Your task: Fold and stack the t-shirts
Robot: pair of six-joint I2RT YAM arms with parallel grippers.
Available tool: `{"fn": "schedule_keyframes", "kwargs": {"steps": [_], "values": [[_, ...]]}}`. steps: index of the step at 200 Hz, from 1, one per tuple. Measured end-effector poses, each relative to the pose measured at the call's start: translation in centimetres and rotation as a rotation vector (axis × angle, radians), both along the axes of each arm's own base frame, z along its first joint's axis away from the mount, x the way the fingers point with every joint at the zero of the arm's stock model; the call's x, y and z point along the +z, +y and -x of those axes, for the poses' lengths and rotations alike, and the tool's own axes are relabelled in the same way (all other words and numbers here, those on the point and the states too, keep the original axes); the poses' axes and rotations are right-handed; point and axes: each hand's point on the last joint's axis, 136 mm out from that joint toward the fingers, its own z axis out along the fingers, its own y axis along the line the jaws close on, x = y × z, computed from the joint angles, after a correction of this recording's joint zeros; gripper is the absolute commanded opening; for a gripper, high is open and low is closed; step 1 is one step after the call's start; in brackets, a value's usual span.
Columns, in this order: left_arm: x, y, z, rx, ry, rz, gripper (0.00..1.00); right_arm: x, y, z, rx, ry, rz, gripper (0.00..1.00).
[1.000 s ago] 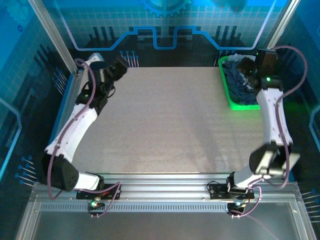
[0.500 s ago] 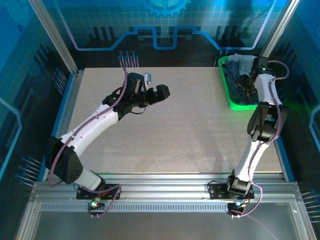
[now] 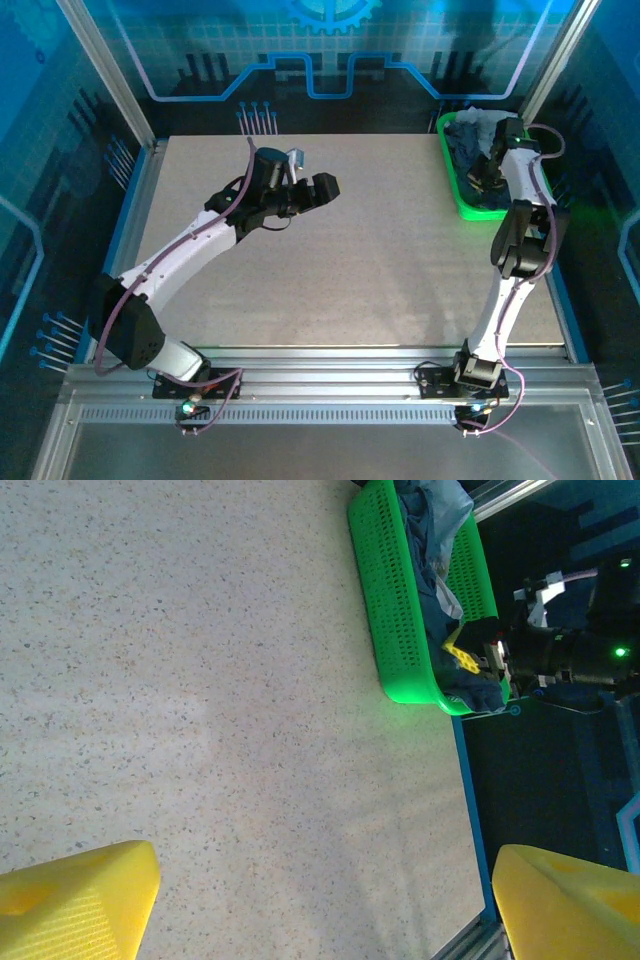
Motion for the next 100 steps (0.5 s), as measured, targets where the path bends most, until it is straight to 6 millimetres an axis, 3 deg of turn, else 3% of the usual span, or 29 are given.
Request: {"fn": "schedule_keyframes", "kwargs": {"steps": [13, 24, 47, 75, 91, 100], "values": [[-0.1, 0.0, 0.1, 0.000, 0.002, -0.001, 0.86, 2.6, 0.8, 0.2, 0.013, -0.047, 0.052, 0.00], [-0.3, 0.1, 0.1, 0.001, 0.006, -0.004, 0.86, 6.4, 2.2, 0.2, 0.034, -0.124, 0.103, 0.00], [-0.9, 0.3, 0.2, 0.009, 0.018, -0.016, 0.86, 17.0, 6.9, 1.0, 0.094, -0.375, 0.193, 0.00], [-1.7, 1.2, 0.2, 0.048, 0.037, -0.058, 0.86, 30.5, 14.5, 3.6, 0.212, -0.716, 0.205, 0.00], [-2.6, 2.4, 0.2, 0.097, 0.057, -0.111, 0.86, 36.6, 18.2, 5.0, 0.278, -0.873, 0.170, 0.00], [-3.2, 3.4, 0.3, 0.134, 0.073, -0.154, 0.85, 39.0, 20.2, 5.5, 0.318, -0.937, 0.138, 0.00]]}}
